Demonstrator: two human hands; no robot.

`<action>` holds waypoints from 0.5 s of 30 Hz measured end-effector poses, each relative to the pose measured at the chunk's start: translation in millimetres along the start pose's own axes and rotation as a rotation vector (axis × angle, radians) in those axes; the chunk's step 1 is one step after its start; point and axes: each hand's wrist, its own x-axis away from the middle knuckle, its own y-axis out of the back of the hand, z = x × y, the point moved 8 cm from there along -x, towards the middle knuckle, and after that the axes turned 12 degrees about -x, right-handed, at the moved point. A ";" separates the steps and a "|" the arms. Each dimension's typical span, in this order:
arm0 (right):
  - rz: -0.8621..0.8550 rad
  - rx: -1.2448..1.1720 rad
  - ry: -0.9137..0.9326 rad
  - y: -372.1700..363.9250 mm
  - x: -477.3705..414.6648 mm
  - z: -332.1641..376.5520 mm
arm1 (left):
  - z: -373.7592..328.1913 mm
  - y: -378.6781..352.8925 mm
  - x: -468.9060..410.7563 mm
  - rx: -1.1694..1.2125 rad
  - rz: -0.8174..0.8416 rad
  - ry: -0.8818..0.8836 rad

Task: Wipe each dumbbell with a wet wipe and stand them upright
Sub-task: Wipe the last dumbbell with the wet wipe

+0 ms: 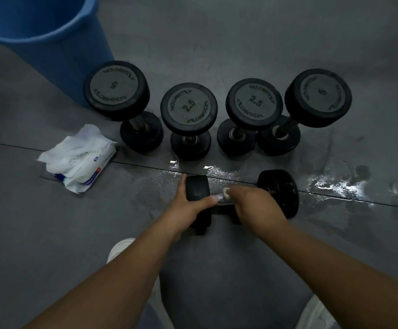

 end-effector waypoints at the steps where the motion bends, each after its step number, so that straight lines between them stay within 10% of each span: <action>1: 0.020 -0.011 -0.021 3.3 -3.1 -4.7 | -0.3 -3.2 0.4 0.024 -0.018 0.012; 10: -0.072 -0.228 0.001 89.0 3.9 -7.3 | -29.4 -16.7 31.4 -0.081 -0.137 -0.064; 15: -0.161 -0.185 0.003 152.4 37.0 -29.0 | -92.7 -42.0 48.9 -0.530 -0.183 -0.220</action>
